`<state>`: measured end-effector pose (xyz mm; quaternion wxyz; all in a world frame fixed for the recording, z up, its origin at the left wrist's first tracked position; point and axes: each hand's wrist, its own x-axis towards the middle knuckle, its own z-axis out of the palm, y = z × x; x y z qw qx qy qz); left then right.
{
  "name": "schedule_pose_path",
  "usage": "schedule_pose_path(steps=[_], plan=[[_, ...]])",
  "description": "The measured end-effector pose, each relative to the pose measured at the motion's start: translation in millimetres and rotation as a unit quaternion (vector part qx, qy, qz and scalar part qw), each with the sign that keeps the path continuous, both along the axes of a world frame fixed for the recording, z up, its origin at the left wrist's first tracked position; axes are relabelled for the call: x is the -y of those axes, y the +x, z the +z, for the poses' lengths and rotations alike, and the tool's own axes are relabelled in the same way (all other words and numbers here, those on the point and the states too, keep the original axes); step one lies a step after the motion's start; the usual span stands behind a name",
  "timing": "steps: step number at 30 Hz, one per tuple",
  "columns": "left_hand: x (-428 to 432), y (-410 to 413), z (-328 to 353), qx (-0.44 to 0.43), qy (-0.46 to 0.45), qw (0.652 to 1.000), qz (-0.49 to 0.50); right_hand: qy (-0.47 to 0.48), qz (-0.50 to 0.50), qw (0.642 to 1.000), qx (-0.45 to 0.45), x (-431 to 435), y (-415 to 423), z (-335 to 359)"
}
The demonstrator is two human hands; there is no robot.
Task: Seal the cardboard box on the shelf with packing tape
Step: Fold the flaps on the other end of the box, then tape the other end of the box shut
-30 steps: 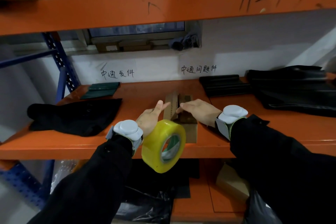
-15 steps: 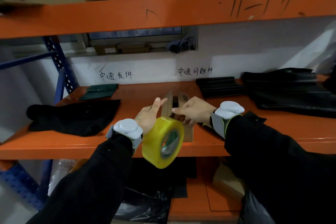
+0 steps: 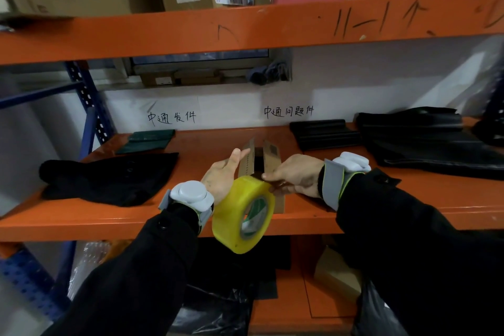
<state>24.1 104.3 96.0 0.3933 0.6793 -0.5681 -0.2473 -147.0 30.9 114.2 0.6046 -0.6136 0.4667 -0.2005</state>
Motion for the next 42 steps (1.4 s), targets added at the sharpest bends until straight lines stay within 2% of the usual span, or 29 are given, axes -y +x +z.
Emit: schedule_pose_path(steps=[3, 6, 11, 13, 15, 20, 26, 33, 36, 38, 40, 42], plan=[[-2.5, -1.9, -0.2, -0.023, -0.015, 0.999, -0.017, 0.017, 0.009, 0.999, 0.027, -0.5, -2.5, 2.1], [-3.0, -2.3, -0.7, -0.010, -0.014, 0.999, -0.033, 0.023, 0.028, 0.998, 0.049, 0.5, -6.6, 2.6], [-5.6, 5.1, -4.4, -0.040, 0.026, 0.996, -0.079, -0.053, 0.098, 0.994, 0.010, 3.6, -18.8, 1.8], [-5.5, 6.0, -3.4, -0.047, 0.023, 0.996, -0.069, -0.104, 0.092, 0.990, 0.004, 5.2, -22.2, 1.5], [-4.5, 8.1, -1.4, -0.041, 0.016, 0.998, -0.046, -0.113, 0.107, 0.988, 0.006, 7.2, -26.0, 1.2], [-5.6, 8.3, 6.7, -0.036, 0.052, 0.997, -0.035, -0.067, 0.280, 0.958, 0.007, 6.3, -39.8, 5.0], [-1.9, 13.7, 7.7, -0.049, 0.117, 0.990, -0.067, -0.049, 0.380, 0.923, -0.022, 4.5, -35.2, 8.8], [4.5, 14.7, 2.3, -0.091, 0.050, 0.995, -0.004, -0.113, 0.304, 0.946, -0.016, 5.2, -25.7, -0.2], [2.4, 14.3, 2.8, -0.105, 0.016, 0.994, 0.014, -0.193, 0.235, 0.952, -0.035, 5.9, -19.9, -5.1], [-0.3, 12.2, 1.9, -0.040, -0.019, 0.998, 0.046, -0.239, 0.201, 0.949, -0.041, 4.5, -14.5, -9.8], [-4.7, 11.2, -0.2, 0.094, -0.064, 0.984, 0.137, -0.246, 0.178, 0.953, -0.024, 3.3, -10.3, -14.9], [-11.6, 10.5, -4.2, 0.112, -0.085, 0.969, 0.202, -0.213, 0.159, 0.964, 0.005, -1.6, -7.0, -18.8]])
